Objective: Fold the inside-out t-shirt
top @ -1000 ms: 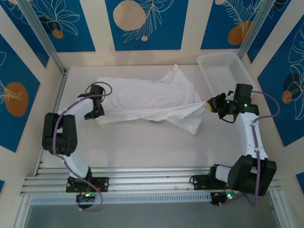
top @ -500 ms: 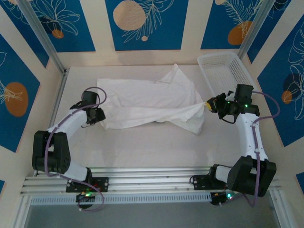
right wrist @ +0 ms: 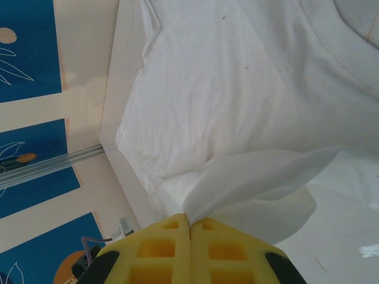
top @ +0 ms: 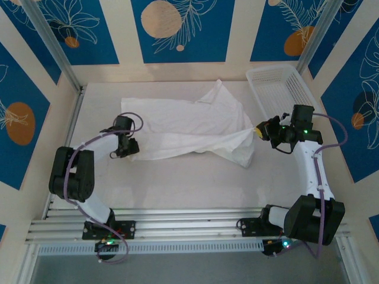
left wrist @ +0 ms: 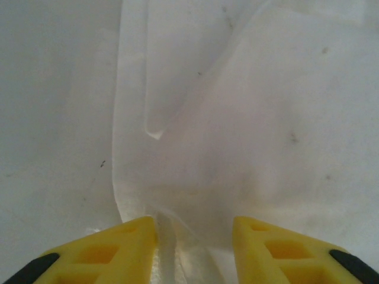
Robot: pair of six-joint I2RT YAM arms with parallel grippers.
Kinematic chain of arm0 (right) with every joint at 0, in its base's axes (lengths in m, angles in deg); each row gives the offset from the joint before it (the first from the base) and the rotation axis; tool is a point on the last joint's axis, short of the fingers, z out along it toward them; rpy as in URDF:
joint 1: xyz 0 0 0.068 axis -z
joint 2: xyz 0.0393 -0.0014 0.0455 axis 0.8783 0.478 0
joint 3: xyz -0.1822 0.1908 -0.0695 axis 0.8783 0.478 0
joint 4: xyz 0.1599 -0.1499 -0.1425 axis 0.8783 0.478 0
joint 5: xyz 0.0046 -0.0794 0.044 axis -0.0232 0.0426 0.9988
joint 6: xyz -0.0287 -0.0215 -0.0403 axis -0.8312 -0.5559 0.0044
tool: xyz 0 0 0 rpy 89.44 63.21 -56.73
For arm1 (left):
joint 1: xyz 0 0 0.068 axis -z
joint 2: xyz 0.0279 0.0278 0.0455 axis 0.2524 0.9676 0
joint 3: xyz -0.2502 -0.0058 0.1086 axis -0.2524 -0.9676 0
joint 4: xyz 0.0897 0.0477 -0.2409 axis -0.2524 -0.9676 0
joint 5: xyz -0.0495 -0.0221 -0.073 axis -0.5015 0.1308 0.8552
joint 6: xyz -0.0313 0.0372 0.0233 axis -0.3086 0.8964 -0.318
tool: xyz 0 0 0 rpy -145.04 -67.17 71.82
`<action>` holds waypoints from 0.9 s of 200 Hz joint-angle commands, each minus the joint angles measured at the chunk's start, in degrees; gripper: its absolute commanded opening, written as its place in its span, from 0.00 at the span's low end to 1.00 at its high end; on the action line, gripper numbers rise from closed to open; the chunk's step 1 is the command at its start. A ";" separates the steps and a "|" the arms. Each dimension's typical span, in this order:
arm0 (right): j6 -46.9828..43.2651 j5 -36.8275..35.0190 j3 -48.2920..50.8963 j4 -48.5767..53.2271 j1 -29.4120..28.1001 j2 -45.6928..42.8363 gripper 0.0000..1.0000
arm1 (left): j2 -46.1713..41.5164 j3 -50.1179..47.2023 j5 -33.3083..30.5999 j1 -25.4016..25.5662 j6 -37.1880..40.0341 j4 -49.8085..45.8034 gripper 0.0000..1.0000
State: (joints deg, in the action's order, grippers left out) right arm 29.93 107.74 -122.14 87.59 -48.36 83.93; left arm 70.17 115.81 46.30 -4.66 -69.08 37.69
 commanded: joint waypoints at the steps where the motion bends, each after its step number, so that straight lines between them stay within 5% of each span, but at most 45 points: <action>1: 0.16 1.35 -0.06 0.36 -0.33 -1.60 0.00 | -0.72 0.62 -3.42 0.01 -1.28 -0.67 0.30; 49: 0.28 1.35 -0.40 0.36 -0.54 -1.52 0.00 | -4.50 1.32 -8.14 -0.28 -1.67 -2.55 0.00; 80: 0.55 1.14 -1.90 1.39 -0.44 -2.17 0.00 | -9.84 2.77 -7.33 -1.02 -2.19 -3.63 0.00; 104: 0.42 0.02 -6.53 3.13 0.87 -2.74 0.00 | -17.83 3.30 1.21 -3.27 -2.93 0.58 0.00; 146: 3.14 -1.63 -9.62 2.48 4.90 -4.70 0.00 | -21.82 2.73 30.90 -12.61 -14.44 14.61 0.00; 180: 3.97 3.40 -8.83 0.77 4.98 -3.26 0.00 | -21.40 3.81 34.36 -13.20 -13.74 15.34 0.00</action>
State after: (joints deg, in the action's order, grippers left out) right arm 32.42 107.10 -130.94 89.08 -43.42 79.43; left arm 48.27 118.15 71.69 -17.51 -81.02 50.50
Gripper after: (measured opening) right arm 0.064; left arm 0.044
